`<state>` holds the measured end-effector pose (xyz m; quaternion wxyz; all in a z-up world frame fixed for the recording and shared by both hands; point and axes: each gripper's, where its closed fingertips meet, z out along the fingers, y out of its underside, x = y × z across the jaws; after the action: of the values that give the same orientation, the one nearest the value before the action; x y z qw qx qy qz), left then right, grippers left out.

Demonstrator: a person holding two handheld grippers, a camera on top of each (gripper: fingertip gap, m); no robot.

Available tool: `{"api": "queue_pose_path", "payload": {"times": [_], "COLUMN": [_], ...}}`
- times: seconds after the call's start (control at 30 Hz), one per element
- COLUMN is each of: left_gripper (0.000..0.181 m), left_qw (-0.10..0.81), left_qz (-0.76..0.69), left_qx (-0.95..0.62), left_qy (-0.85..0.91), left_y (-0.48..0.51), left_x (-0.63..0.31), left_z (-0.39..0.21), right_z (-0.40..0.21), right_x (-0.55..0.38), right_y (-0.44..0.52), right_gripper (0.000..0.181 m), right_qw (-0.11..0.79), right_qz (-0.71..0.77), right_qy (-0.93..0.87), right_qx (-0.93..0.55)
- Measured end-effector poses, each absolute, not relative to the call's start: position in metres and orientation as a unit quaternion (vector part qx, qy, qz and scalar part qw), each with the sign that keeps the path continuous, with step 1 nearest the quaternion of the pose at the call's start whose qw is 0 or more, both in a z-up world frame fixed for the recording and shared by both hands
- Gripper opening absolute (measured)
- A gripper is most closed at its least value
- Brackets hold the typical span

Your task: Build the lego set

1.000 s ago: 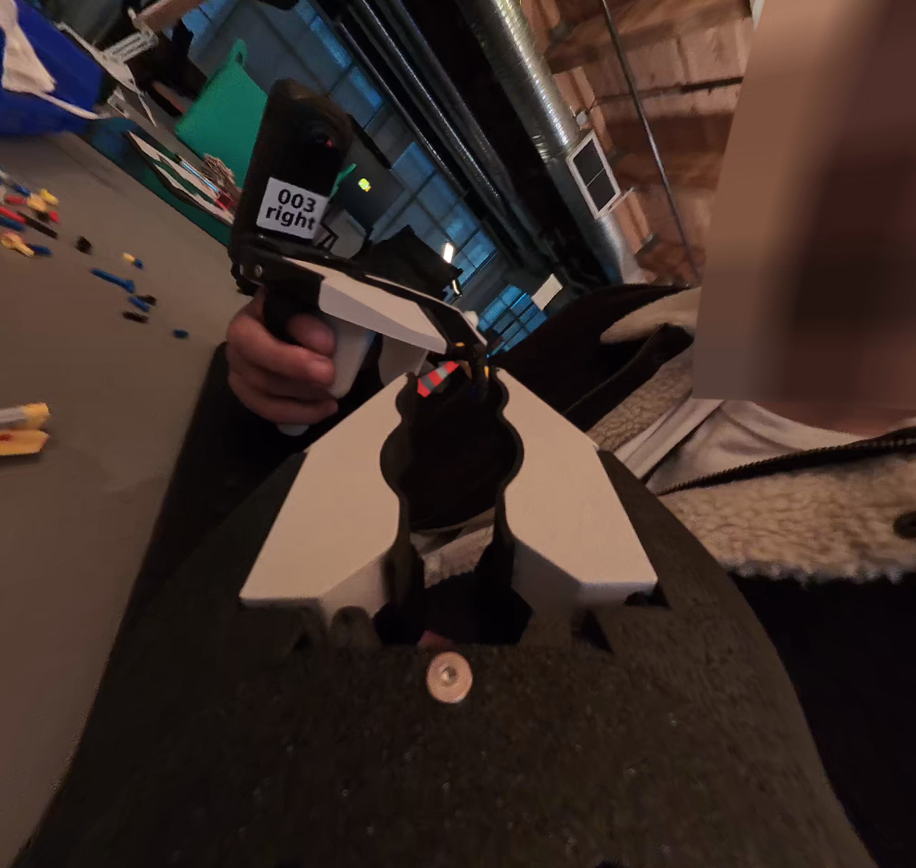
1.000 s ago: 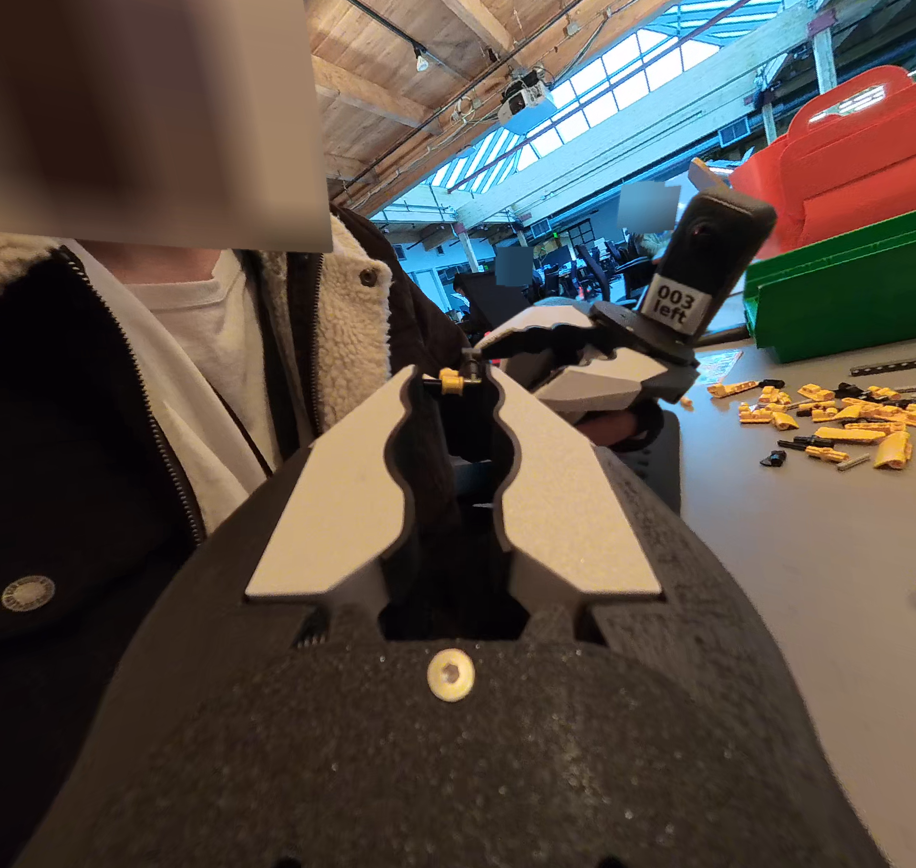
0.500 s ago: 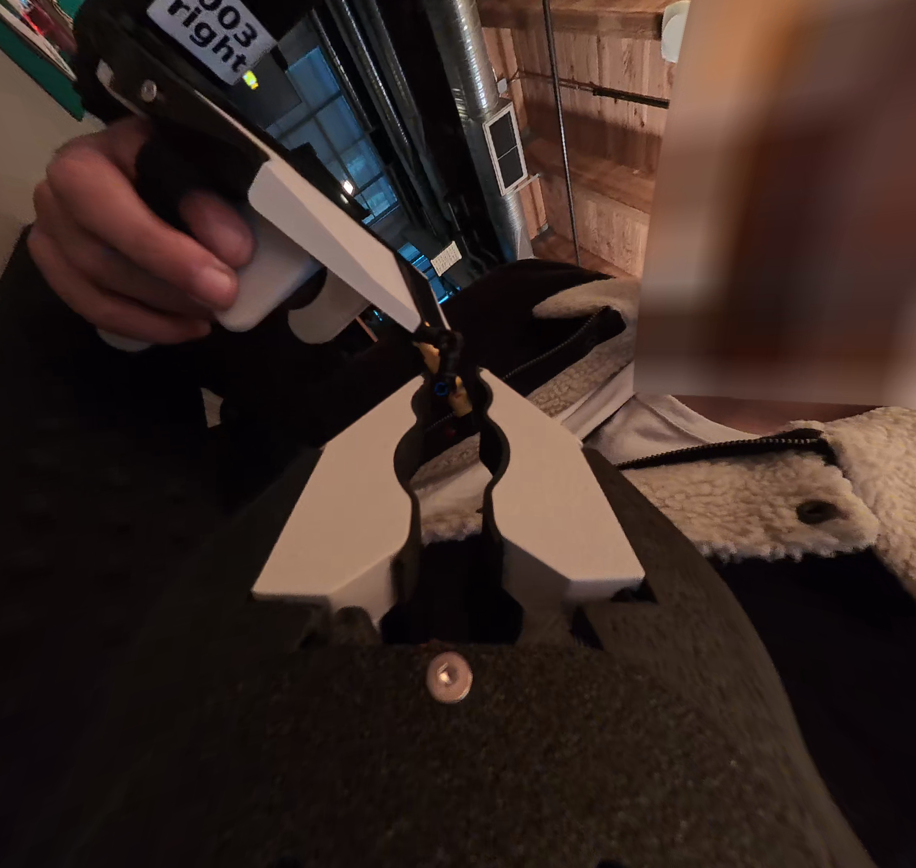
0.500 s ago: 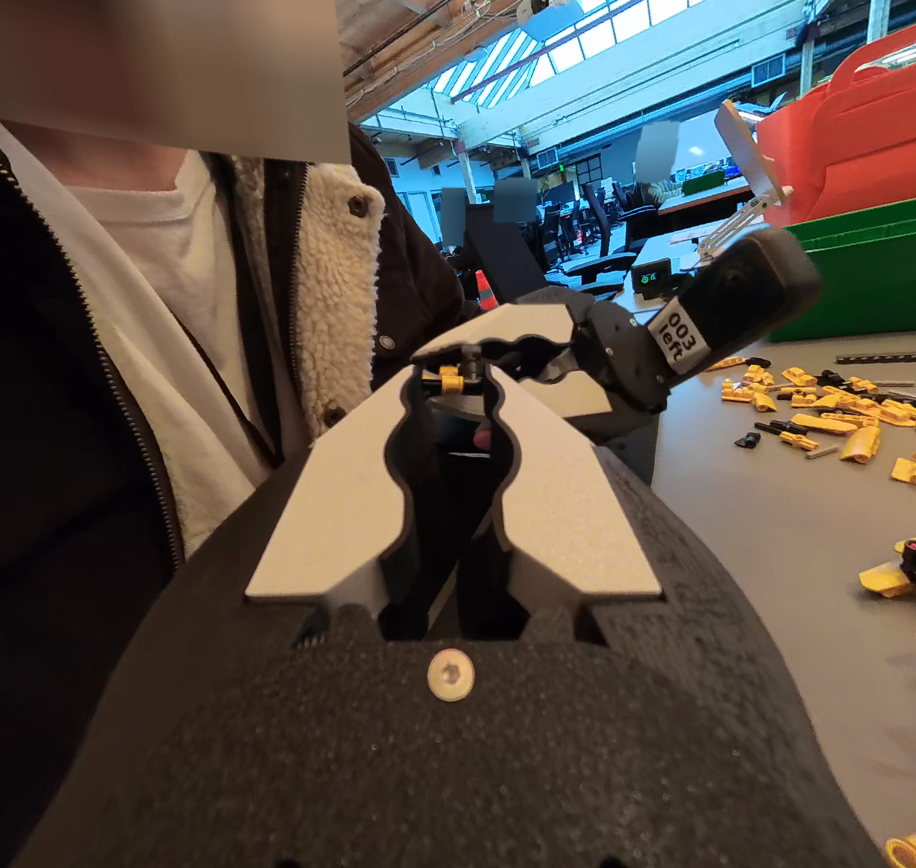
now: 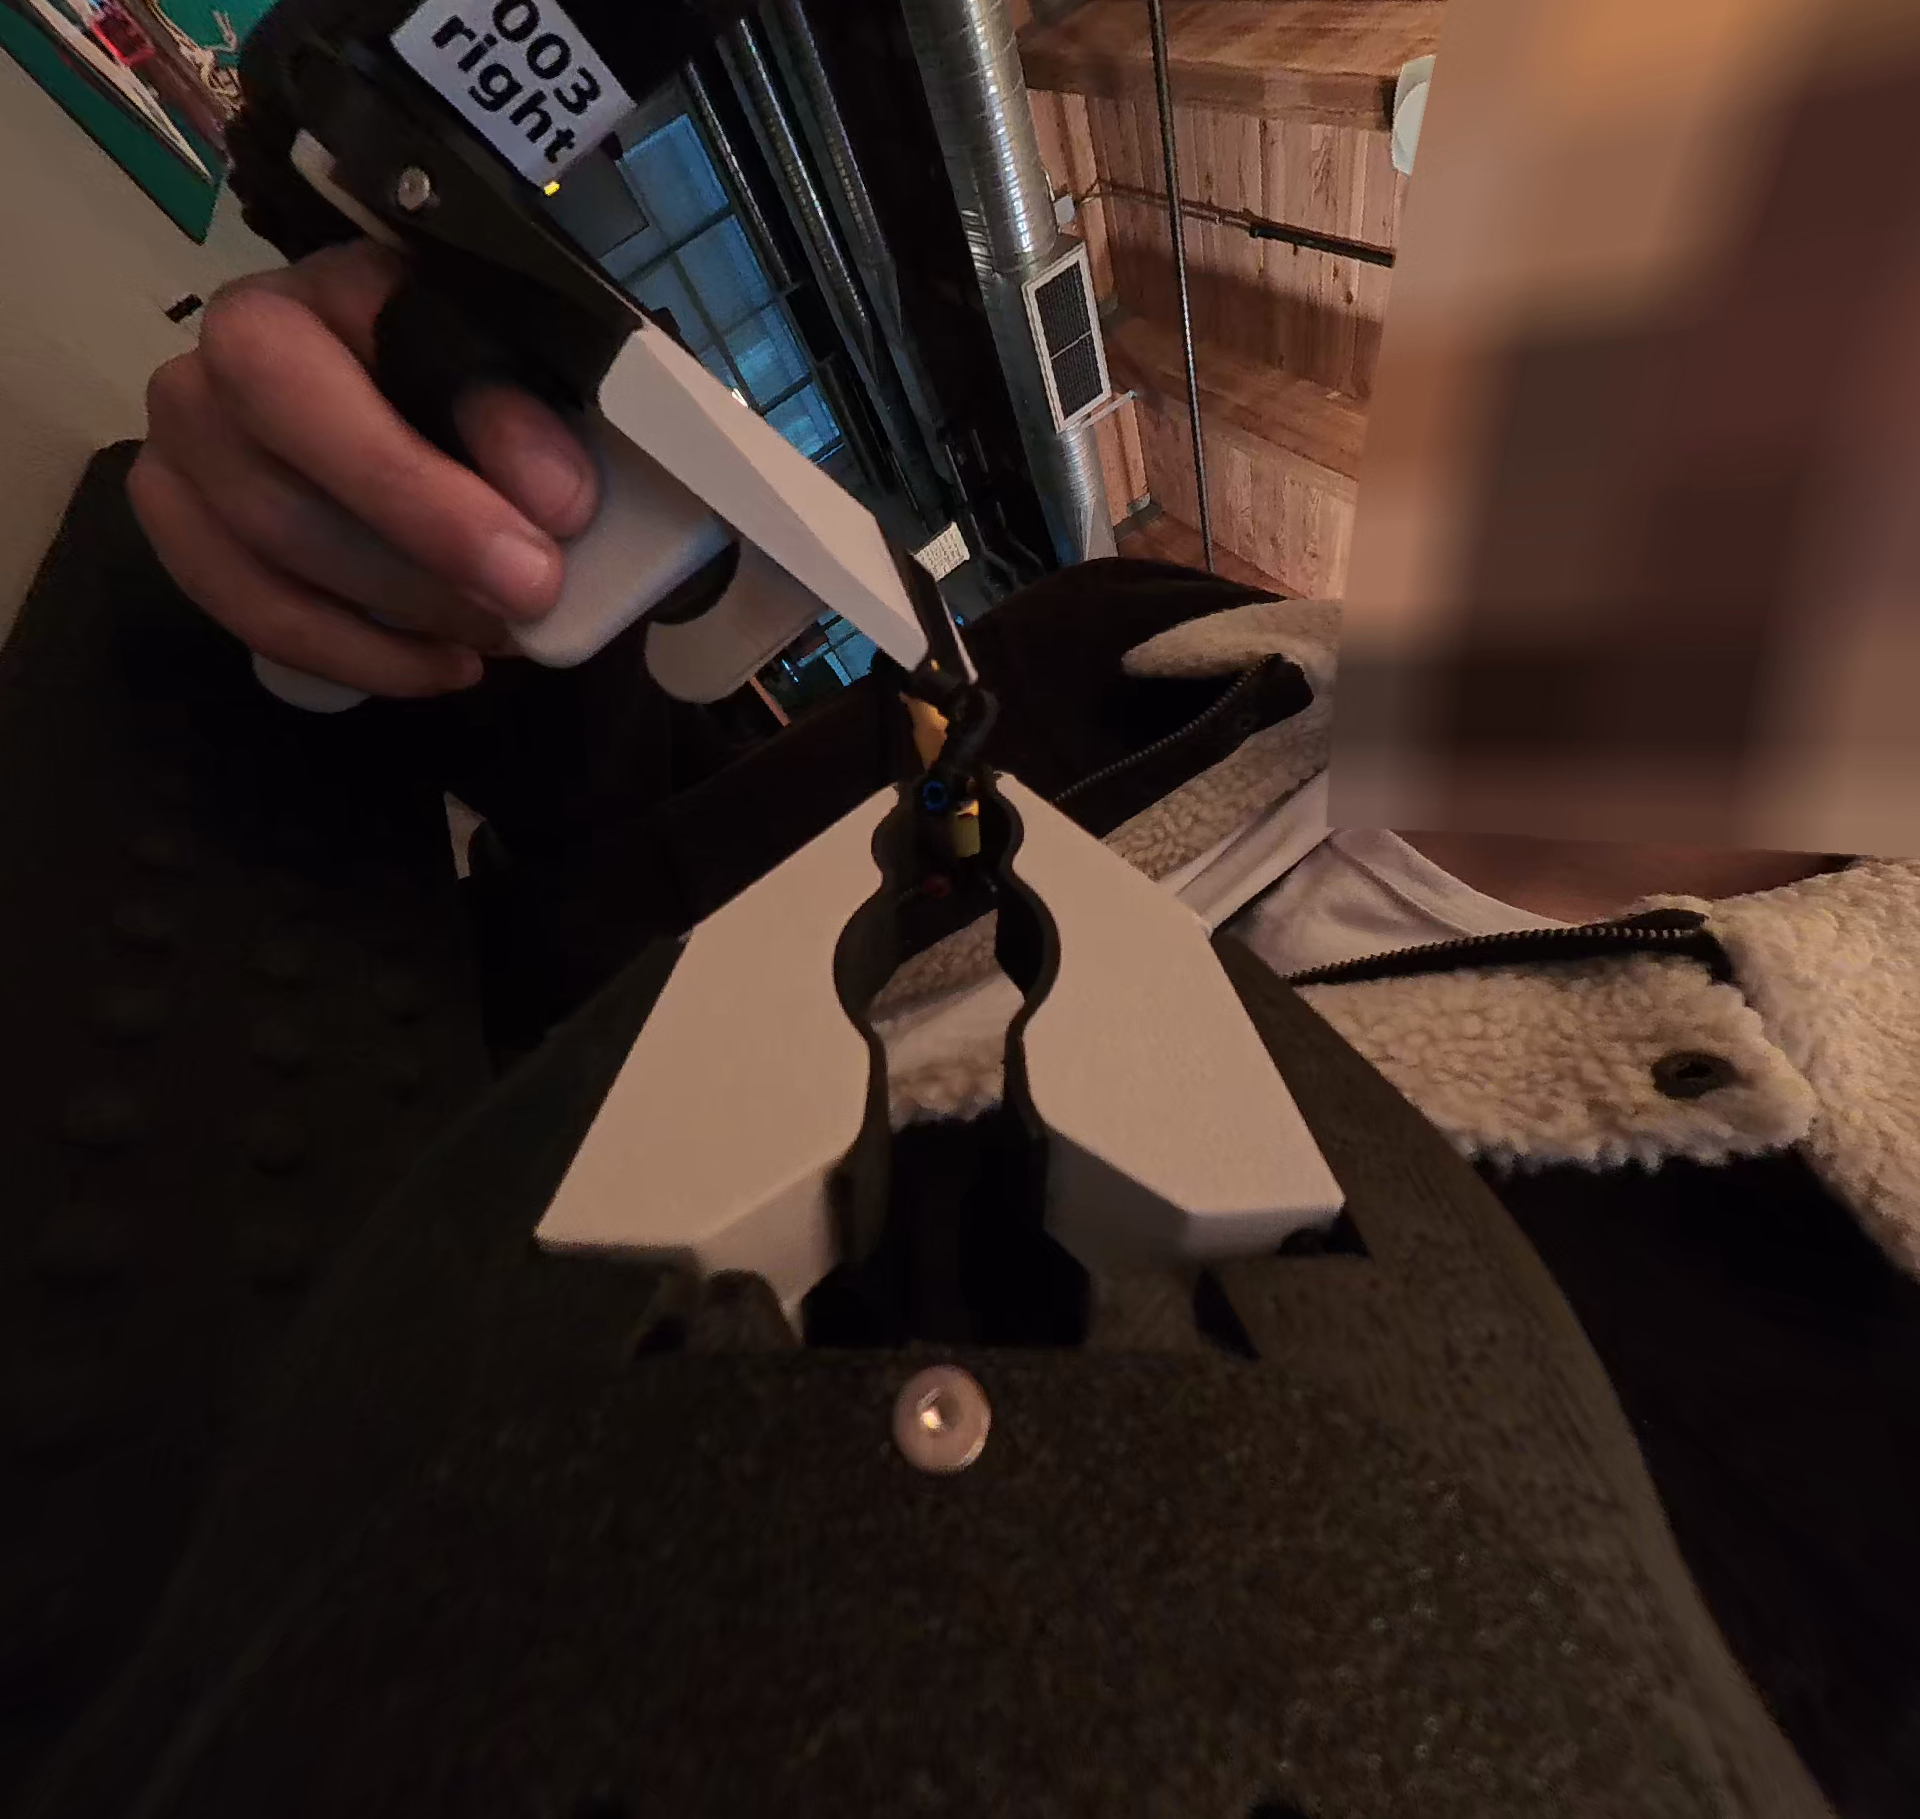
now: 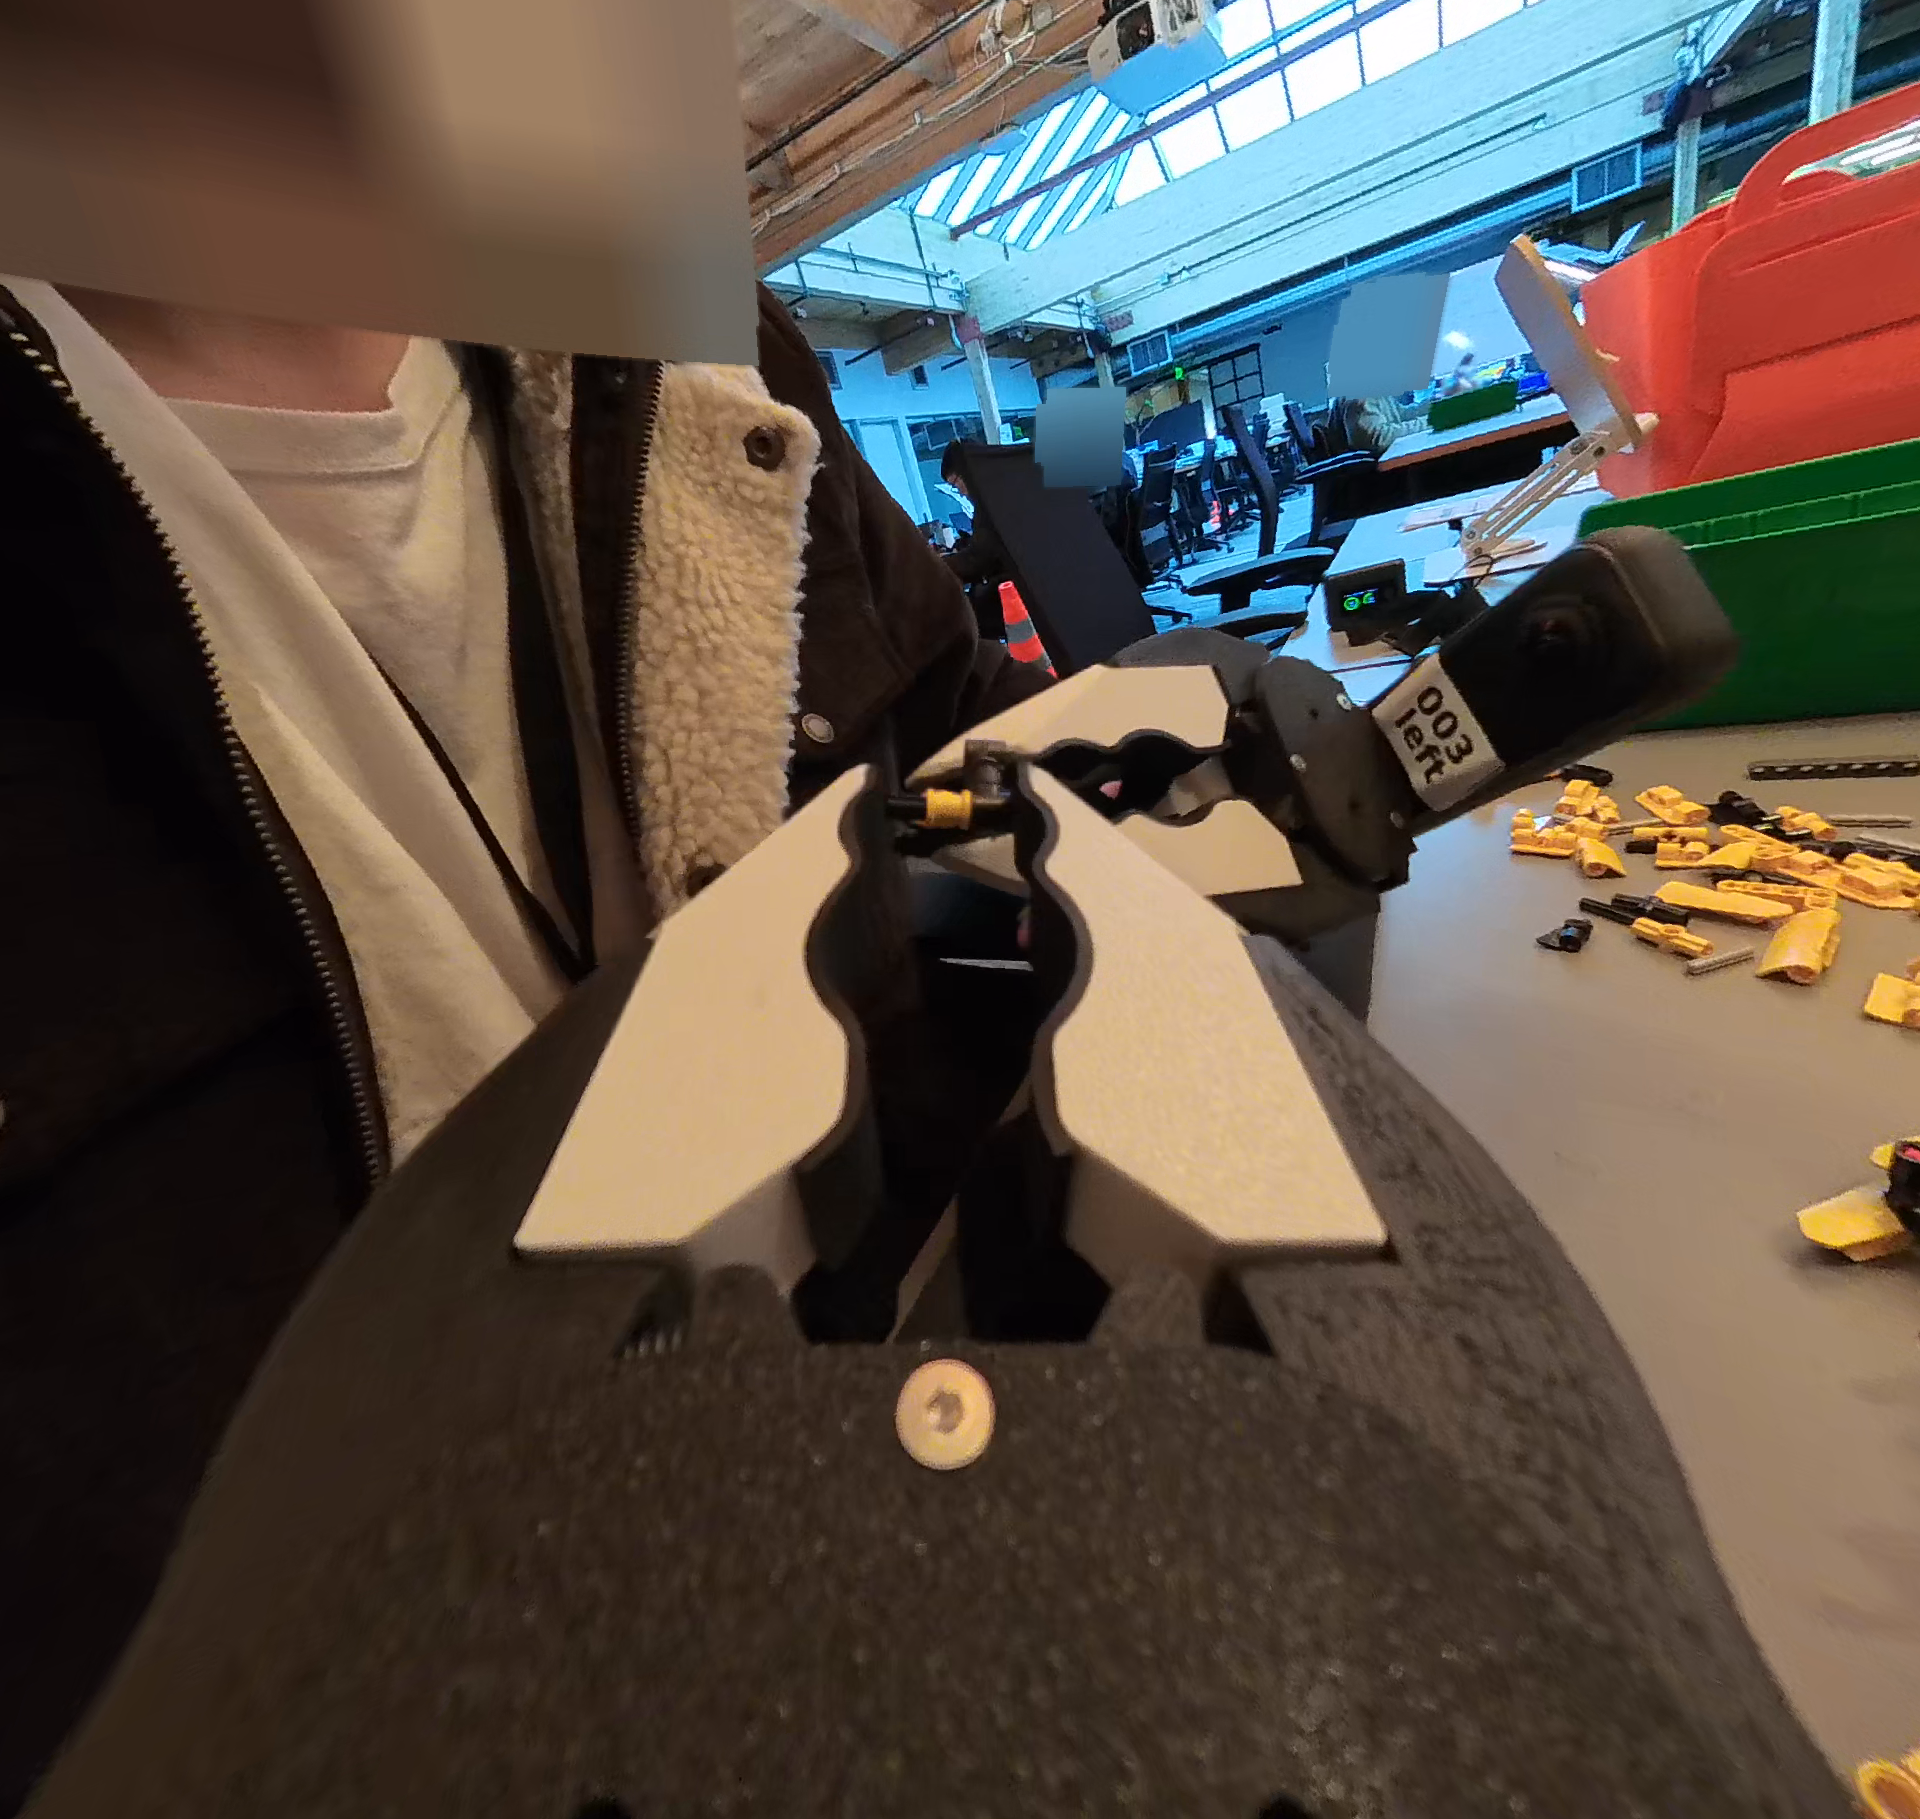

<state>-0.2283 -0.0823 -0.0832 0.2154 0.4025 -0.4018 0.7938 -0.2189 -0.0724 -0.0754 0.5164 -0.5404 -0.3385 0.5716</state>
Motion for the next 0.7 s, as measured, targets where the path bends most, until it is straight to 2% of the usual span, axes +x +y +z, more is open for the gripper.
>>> {"api": "queue_pose_path", "payload": {"times": [0.27,0.4,0.53,0.7], "left_gripper": [0.009,0.009,0.009,0.008], "left_qw": [0.213,0.156,0.100,0.082], "left_qz": [0.785,0.781,0.789,0.818], "left_qx": [0.413,0.466,0.532,0.534], "left_qy": [-0.410,-0.385,-0.290,-0.198], "left_y": [-0.085,-0.046,0.035,0.089], "left_x": [-0.226,-0.209,-0.189,-0.187], "left_z": [-0.087,-0.091,-0.107,-0.117], "right_z": [-0.075,-0.077,-0.085,-0.103], "right_x": [-0.214,-0.171,-0.137,-0.115], "right_y": [-0.063,-0.016,0.005,0.019], "right_gripper": [0.022,0.039,0.038,0.035], "right_qw": [0.535,0.620,0.660,0.674], "right_qz": [0.559,0.464,0.376,0.261], "right_qy": [-0.320,-0.206,-0.139,-0.103], "right_qx": [-0.547,-0.598,-0.635,-0.684]}}
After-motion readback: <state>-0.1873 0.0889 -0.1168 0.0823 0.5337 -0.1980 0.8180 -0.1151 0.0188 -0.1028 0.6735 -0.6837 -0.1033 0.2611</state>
